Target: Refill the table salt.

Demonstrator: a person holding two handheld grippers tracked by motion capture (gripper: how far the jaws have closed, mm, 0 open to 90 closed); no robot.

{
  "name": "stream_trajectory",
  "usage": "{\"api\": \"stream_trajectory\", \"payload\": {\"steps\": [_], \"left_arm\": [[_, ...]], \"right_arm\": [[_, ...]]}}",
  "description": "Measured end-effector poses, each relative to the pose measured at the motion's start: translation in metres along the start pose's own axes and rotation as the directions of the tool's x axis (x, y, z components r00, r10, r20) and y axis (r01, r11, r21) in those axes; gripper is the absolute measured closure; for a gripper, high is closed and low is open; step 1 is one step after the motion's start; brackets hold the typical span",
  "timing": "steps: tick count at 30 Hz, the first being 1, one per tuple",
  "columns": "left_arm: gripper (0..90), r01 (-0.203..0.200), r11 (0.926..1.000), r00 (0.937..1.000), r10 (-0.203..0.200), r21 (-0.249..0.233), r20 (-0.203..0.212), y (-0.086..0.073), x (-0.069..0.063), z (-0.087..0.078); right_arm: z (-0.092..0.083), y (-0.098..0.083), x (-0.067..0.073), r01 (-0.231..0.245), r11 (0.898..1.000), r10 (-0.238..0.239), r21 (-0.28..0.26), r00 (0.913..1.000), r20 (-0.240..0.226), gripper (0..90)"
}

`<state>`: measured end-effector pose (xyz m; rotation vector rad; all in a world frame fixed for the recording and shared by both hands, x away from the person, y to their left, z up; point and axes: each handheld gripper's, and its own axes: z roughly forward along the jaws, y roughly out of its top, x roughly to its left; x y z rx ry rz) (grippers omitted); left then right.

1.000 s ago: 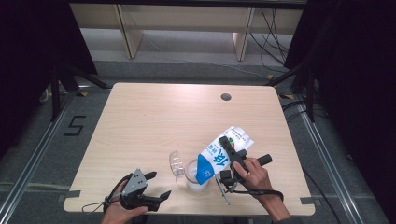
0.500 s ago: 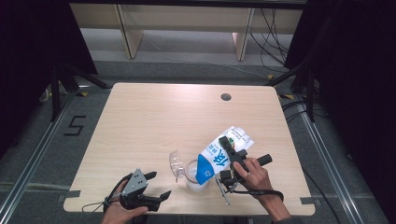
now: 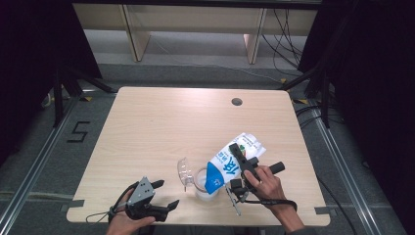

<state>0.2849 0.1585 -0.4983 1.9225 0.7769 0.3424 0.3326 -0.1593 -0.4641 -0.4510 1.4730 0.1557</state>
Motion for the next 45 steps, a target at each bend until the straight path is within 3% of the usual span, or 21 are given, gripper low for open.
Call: {"api": "stream_trajectory", "payload": {"steps": [5,6,31,45], "left_arm": [[15.3,-0.003,1.0,1.0,0.003,-0.001,0.0,0.0001,0.0002,0.0],[15.3,-0.004,1.0,1.0,0.004,0.0,0.0,0.0001,0.0003,-0.0001],[15.3,-0.004,1.0,1.0,0.004,0.0,-0.003,0.0002,0.0,-0.0004],[15.3,-0.004,1.0,1.0,0.004,0.002,-0.008,0.0003,-0.0001,-0.0007]], "right_arm": [[0.0,0.0002,-0.0004,0.005,1.0,-0.005,-0.005,1.0,0.006,74.9],[0.0,0.0,0.0013,-0.017,1.0,0.017,0.0,0.9999,-0.003,75.0],[-0.0002,0.0009,0.0014,-0.01,1.0,0.01,-0.004,0.9999,-0.011,75.8],[-0.0012,0.0023,0.0005,0.024,1.0,-0.024,0.001,0.9997,-0.006,76.3]]}}
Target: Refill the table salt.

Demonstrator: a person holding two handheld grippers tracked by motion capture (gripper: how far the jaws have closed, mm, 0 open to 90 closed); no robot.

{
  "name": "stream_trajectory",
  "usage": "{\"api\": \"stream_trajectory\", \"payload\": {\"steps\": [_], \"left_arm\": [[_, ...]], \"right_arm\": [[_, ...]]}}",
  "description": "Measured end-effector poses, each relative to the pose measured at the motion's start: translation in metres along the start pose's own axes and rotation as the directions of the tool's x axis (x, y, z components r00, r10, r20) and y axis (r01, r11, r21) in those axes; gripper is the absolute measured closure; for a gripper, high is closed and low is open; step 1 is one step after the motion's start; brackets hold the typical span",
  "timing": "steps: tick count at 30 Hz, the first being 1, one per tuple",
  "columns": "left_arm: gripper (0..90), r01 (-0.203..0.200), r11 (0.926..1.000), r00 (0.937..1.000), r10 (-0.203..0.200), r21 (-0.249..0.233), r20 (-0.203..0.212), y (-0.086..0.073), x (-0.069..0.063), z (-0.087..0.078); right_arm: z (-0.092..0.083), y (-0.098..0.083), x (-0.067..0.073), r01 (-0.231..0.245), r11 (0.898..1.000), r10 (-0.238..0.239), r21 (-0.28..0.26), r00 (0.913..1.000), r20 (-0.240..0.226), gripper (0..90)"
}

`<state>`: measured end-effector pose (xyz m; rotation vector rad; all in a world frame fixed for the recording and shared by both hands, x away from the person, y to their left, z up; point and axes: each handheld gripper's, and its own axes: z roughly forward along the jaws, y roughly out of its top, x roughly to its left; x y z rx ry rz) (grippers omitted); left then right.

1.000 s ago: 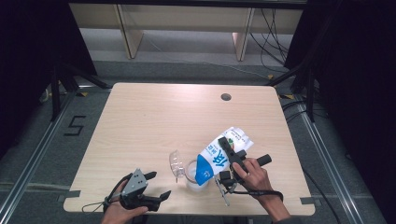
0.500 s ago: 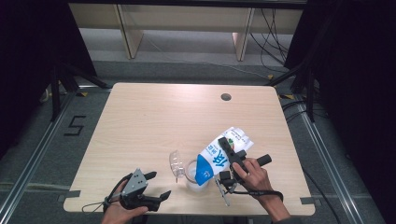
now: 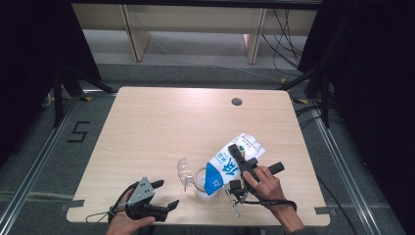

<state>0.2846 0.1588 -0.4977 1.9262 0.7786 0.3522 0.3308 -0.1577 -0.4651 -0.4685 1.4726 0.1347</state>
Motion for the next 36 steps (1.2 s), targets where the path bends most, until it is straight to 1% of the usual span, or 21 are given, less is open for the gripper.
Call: {"api": "stream_trajectory", "payload": {"steps": [8,9,10,12,14,15,19,20,21,25,26,31,33,36], "left_arm": [[15.3,0.002,1.0,1.0,-0.002,0.0,0.001,0.0,-0.0002,0.0],[15.3,0.005,1.0,1.0,-0.005,0.001,0.001,-0.0001,-0.0003,0.0],[15.3,-0.001,1.0,1.0,0.001,0.0,0.002,0.0,0.0,0.0],[15.3,0.001,1.0,1.0,-0.001,0.0,0.001,0.0,0.0,0.0],[15.3,0.0,1.0,1.0,0.0,0.001,0.001,0.0001,0.0002,-0.0001],[15.3,0.0,1.0,1.0,0.0,0.0,0.001,0.0,0.0001,-0.0001],[15.3,-0.002,1.0,1.0,0.002,0.001,-0.001,0.0001,0.0002,0.0],[15.3,-0.001,1.0,1.0,0.001,-0.003,0.006,-0.0001,0.0006,0.0005],[15.3,-0.002,1.0,1.0,0.002,0.001,-0.001,0.0001,0.0002,-0.0001],[15.3,0.0,1.0,1.0,0.0,-0.003,0.007,-0.0002,0.0005,0.0005],[15.3,-0.002,1.0,1.0,0.002,0.001,0.0,0.0,0.0003,-0.0001],[15.3,0.0,1.0,1.0,0.0,0.001,0.0,0.0001,0.0,0.0],[15.3,0.002,1.0,1.0,-0.002,-0.003,0.008,-0.0002,0.0004,0.0006],[15.3,-0.003,1.0,1.0,0.003,0.002,0.0,0.0001,0.0004,-0.0001]], "right_arm": [[-0.0002,0.0,0.0002,0.005,1.0,-0.005,0.001,1.0,-0.003,76.7],[0.0002,-0.0001,0.0005,0.003,1.0,-0.003,-0.005,1.0,0.0,76.7],[0.0004,-0.0001,0.0007,0.001,1.0,-0.001,-0.008,1.0,-0.001,76.8],[-0.0002,0.0003,0.0008,0.008,1.0,-0.008,0.0,1.0,0.002,76.9],[0.0001,0.0002,0.0015,0.001,1.0,-0.001,-0.005,1.0,0.001,77.1],[0.0003,0.0003,0.0009,0.007,1.0,-0.007,-0.008,1.0,0.003,77.1],[-0.0002,0.0,0.0003,0.005,1.0,-0.005,0.001,1.0,0.0,77.5],[-0.0003,-0.0001,0.0002,0.008,1.0,-0.008,0.003,1.0,0.001,77.5],[-0.0003,-0.0001,0.0002,0.008,1.0,-0.008,0.002,1.0,0.001,77.6],[-0.0003,0.0,0.0004,0.005,1.0,-0.005,0.001,1.0,0.0,77.7],[-0.0003,-0.0001,0.0003,0.005,1.0,-0.005,0.001,1.0,-0.001,77.8],[-0.0005,-0.0002,-0.0002,0.009,1.0,-0.009,0.003,1.0,0.001,77.9],[-0.0004,-0.0003,-0.0001,0.008,1.0,-0.008,0.002,1.0,0.001,77.9],[-0.0004,-0.0004,0.0,0.007,1.0,-0.007,0.003,1.0,0.001,78.1]]}}
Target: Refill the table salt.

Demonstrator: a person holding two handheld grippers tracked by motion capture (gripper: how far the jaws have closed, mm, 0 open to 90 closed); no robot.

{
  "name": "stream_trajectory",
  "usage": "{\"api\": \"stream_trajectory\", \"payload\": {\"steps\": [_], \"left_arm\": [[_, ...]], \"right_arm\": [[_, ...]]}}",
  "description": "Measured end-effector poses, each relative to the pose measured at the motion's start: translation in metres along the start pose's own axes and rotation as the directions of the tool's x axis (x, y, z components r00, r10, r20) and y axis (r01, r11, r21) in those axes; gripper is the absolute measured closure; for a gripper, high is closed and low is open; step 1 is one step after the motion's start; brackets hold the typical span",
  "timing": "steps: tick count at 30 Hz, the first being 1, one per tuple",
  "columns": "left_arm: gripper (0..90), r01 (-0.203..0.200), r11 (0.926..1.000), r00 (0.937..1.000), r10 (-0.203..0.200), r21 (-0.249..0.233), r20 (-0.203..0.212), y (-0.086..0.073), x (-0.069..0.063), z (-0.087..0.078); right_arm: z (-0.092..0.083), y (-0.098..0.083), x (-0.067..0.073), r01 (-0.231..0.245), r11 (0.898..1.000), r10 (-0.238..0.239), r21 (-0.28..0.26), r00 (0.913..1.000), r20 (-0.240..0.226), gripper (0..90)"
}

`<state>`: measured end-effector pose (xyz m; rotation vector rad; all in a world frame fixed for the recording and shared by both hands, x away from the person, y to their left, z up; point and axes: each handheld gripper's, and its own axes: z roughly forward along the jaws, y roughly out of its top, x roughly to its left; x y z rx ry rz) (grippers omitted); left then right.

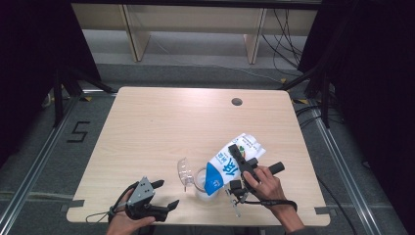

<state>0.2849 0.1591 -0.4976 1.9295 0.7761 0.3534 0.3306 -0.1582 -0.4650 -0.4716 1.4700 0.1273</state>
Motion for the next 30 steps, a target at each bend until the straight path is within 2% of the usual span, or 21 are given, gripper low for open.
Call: {"api": "stream_trajectory", "payload": {"steps": [1,3,30], "left_arm": [[15.4,0.003,1.0,1.0,-0.003,-0.005,0.006,-0.0002,0.0002,0.0006],[15.3,0.002,1.0,1.0,-0.002,-0.005,0.006,-0.0002,0.0001,0.0006],[15.3,0.002,1.0,1.0,-0.002,-0.004,0.003,-0.0002,-0.0002,0.0003]], "right_arm": [[-0.0001,-0.0002,0.0015,-0.018,1.0,0.018,0.005,0.9998,-0.005,78.1],[-0.0001,0.0001,-0.0001,0.001,1.0,-0.001,0.001,1.0,0.001,78.2],[-0.0006,-0.0002,-0.0007,0.004,1.0,-0.004,0.003,1.0,0.006,79.4]]}}
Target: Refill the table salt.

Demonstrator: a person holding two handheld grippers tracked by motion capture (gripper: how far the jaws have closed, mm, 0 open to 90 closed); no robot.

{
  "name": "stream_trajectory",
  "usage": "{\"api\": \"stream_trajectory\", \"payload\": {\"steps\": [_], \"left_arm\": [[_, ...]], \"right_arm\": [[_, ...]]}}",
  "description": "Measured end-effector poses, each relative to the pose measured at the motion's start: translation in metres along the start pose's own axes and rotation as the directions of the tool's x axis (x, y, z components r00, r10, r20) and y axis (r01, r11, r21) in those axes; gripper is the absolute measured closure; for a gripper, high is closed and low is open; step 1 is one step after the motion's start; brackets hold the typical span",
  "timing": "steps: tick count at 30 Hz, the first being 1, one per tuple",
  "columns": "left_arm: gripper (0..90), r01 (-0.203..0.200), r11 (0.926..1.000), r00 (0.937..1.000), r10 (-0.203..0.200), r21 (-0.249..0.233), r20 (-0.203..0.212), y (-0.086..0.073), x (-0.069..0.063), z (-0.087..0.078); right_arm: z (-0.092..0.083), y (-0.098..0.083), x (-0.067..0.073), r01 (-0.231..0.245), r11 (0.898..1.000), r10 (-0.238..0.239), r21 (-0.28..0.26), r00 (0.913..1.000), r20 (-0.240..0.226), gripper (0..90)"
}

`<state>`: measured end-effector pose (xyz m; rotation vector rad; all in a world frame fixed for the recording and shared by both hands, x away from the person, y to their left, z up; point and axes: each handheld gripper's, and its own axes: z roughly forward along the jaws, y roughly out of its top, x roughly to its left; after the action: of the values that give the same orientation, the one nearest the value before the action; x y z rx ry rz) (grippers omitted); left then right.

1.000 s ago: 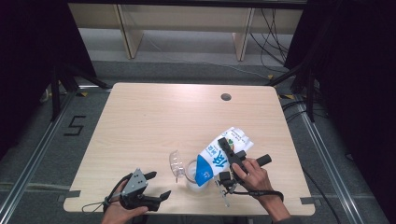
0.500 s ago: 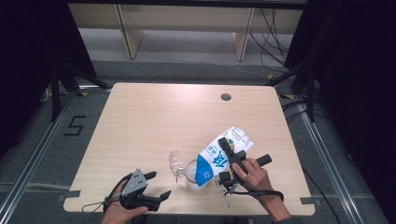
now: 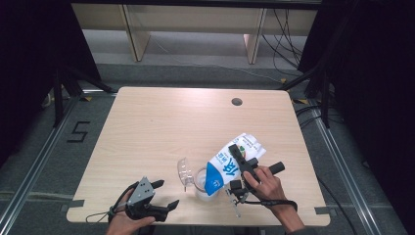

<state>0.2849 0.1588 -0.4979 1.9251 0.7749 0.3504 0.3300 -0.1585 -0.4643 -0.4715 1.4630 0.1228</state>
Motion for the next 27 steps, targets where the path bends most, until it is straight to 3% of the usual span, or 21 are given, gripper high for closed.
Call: {"api": "stream_trajectory", "payload": {"steps": [20,21,25,27], "left_arm": [[15.3,-0.001,1.0,1.0,0.001,0.002,-0.002,0.0002,-0.0002,-0.0004],[15.3,0.0,1.0,1.0,0.0,0.003,-0.002,0.0001,-0.0002,-0.0004],[15.3,0.0,1.0,1.0,0.0,0.003,-0.002,0.0002,-0.0001,-0.0003],[15.3,0.0,1.0,1.0,0.0,-0.001,0.003,0.0,0.0003,0.0003]], "right_arm": [[-0.0003,0.0,-0.0003,0.002,1.0,-0.002,0.0,1.0,-0.002,80.3],[-0.0003,-0.0003,0.0014,-0.02,1.0,0.02,0.004,0.9998,-0.008,80.3],[-0.0003,-0.0003,0.0014,-0.021,1.0,0.021,0.004,0.9997,-0.009,80.5],[-0.0002,-0.0002,-0.0002,0.0,1.0,0.001,0.002,1.0,-0.005,80.6]]}}
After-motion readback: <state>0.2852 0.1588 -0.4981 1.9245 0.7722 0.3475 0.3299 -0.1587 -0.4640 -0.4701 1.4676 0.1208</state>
